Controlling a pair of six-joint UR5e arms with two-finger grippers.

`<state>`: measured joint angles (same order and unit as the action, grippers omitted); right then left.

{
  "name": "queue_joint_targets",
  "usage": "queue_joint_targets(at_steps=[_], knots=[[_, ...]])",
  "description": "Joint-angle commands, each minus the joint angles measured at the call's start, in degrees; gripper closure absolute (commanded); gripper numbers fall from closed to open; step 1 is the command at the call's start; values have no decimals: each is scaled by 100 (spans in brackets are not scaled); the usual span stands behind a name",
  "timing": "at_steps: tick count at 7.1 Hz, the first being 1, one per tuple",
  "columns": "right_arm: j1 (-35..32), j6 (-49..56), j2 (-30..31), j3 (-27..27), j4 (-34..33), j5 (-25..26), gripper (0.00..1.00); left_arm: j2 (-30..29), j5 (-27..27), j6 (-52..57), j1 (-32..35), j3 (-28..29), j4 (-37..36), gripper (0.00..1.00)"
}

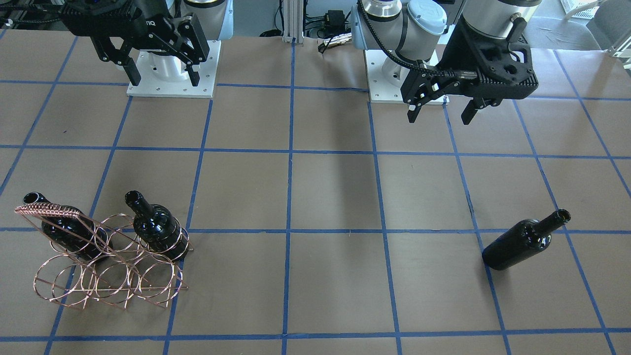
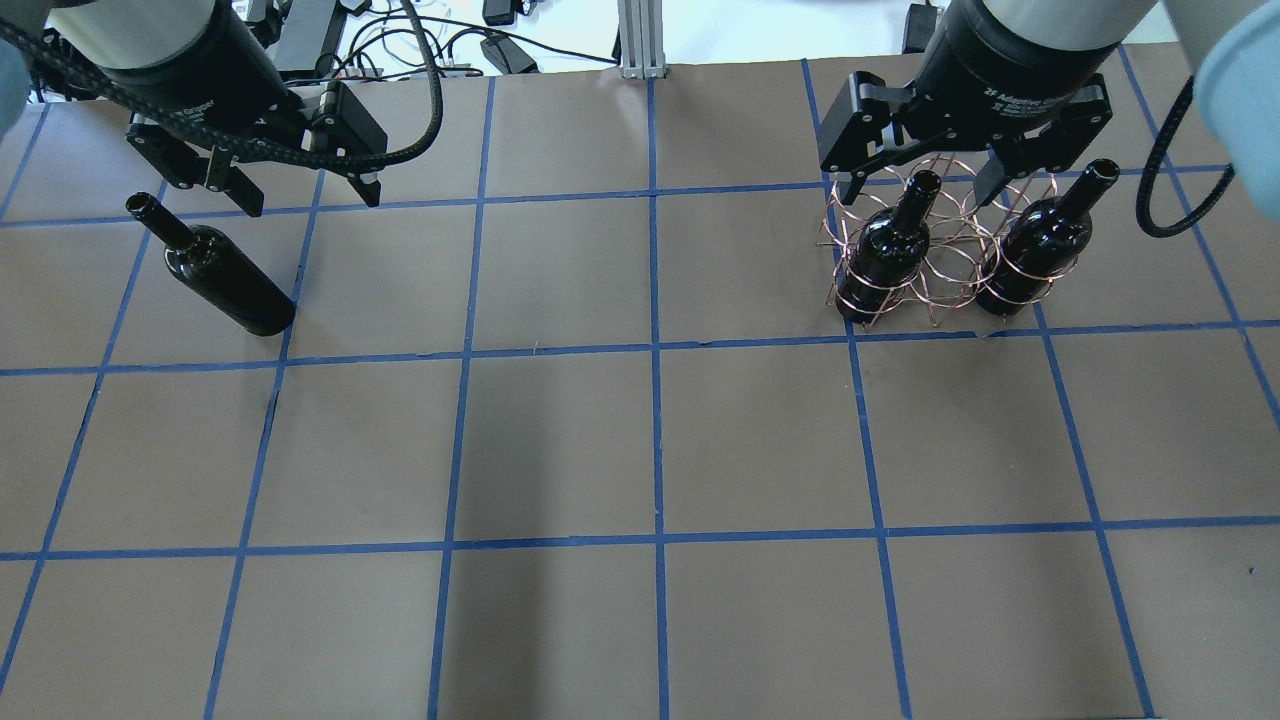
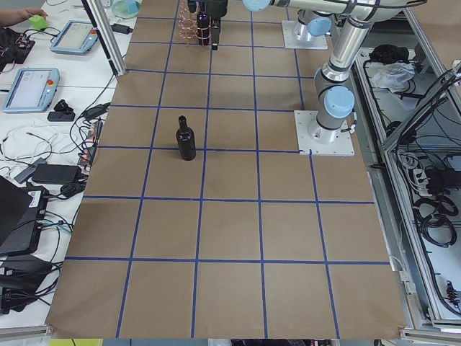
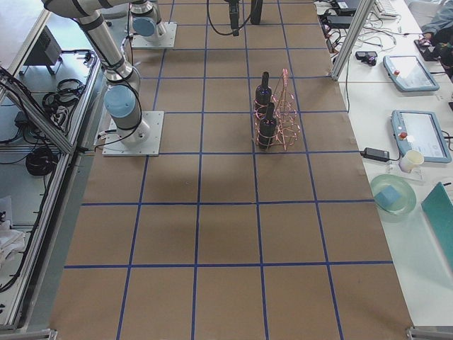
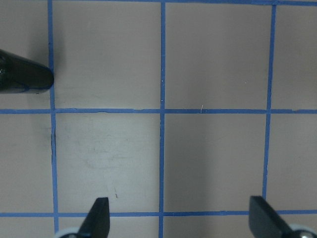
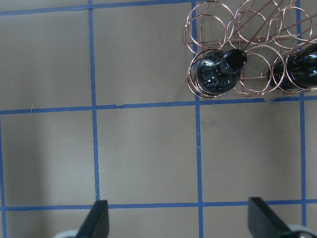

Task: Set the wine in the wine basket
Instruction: 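Move the left gripper over the neck of the lying black bottle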

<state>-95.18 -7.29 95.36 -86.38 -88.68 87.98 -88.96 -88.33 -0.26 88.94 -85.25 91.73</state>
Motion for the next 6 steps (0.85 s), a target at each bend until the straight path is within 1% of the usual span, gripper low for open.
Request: queue_joint_targets(at_steps=[1, 3, 6], knots=[[0, 0, 0, -2, 9, 0, 0, 2, 0, 0, -8, -1, -5, 0], [0, 0, 0, -2, 0, 0, 0, 2, -18, 9, -61, -1, -14, 0], [0, 0, 0, -2, 0, 0, 0, 63, -9, 9, -44, -1, 222, 0]])
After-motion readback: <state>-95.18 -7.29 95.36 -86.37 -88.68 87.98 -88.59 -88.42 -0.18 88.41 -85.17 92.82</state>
